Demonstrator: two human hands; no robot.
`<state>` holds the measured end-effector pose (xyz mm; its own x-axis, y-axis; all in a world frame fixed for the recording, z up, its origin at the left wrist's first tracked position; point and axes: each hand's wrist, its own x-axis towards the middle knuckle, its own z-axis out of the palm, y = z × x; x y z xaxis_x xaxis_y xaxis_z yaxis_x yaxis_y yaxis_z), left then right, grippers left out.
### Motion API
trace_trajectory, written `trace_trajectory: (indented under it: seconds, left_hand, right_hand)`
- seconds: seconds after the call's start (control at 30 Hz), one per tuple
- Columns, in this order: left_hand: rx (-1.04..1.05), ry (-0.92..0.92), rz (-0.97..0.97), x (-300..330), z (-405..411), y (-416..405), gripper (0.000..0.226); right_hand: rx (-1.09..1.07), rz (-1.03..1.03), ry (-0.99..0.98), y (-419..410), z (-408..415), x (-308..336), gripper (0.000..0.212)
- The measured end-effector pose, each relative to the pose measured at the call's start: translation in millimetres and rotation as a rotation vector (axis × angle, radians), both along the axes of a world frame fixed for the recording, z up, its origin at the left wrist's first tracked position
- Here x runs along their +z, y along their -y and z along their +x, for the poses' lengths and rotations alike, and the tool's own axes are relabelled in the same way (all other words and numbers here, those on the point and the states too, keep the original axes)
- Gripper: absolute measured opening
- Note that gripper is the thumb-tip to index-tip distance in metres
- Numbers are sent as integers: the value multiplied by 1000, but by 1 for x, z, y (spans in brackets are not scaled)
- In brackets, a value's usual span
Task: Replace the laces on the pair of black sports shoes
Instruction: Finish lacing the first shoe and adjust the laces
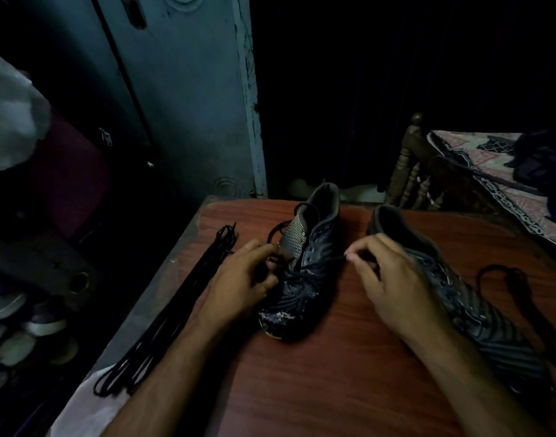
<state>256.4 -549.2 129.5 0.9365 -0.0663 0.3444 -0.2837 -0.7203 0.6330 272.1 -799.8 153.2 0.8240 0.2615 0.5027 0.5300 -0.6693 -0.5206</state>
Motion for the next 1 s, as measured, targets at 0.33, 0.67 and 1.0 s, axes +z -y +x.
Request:
trace_trajectory:
  seconds: [0.33,0.67,1.0]
  left_hand:
    - [-13,-11,5,0,0,-1,49]
    - [-17,-20,3,0,1,-1,48]
    - [-77,16,20,6,-6,5,35]
  right_hand:
    - [79,901,-340,-19,-4,5,18]
    - [-36,1203,-236,-11,-1,18,18]
    - [1,13,-99,-13,-9,1,10]
